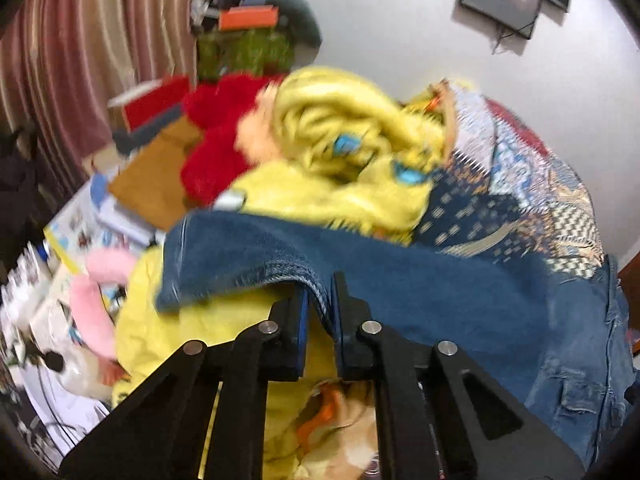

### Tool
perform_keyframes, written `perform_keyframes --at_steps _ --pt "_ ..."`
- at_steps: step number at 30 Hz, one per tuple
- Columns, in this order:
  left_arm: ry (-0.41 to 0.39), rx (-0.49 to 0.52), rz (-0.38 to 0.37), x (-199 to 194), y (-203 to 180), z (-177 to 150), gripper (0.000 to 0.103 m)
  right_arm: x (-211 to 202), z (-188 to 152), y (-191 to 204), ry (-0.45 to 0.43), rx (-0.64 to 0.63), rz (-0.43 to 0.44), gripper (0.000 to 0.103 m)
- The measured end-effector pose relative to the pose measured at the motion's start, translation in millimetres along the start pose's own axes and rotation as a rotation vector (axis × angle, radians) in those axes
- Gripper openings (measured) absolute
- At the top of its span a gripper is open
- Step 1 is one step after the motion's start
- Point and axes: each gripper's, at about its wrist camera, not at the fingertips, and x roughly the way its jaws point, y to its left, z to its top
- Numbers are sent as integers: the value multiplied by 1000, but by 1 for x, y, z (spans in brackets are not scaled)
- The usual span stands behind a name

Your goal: Fold large clothes

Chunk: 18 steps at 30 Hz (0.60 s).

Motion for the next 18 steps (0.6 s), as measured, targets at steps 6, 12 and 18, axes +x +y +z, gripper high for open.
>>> perform_keyframes --at_steps 6,12,18 --pt "-130 108 -66 -48 -56 27 6 -16 1 -12 -34 36 20 102" --pt "-191 218 -218 -82 -139 31 6 -30 0 -30 -63 64 16 102" --pt "-166 350 -392 -93 -230 3 5 -43 -3 -45 -90 76 14 102"
